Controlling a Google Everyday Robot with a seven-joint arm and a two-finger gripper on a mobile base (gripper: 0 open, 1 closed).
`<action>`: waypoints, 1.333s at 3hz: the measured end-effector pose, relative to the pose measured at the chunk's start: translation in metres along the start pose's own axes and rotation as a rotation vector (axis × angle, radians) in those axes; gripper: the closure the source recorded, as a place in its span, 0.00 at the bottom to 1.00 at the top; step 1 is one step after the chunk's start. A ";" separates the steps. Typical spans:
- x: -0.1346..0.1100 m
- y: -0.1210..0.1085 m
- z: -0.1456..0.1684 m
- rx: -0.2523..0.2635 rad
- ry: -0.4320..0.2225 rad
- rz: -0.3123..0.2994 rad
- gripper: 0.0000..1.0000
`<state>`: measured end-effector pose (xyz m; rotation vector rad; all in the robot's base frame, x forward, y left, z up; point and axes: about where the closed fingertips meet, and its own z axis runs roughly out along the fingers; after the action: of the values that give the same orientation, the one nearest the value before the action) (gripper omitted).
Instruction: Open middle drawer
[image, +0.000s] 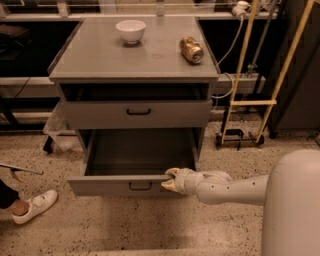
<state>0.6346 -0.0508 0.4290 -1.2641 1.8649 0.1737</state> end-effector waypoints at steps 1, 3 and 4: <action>-0.004 -0.001 -0.003 0.000 0.000 0.000 1.00; -0.005 0.014 -0.009 -0.019 -0.017 -0.013 1.00; 0.001 0.021 -0.014 -0.018 -0.025 -0.010 1.00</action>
Offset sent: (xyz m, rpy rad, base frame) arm -0.2253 -0.0949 -0.1379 0.1790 -0.0944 0.1333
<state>0.6090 -0.0490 0.4298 -1.2773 1.8389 0.2007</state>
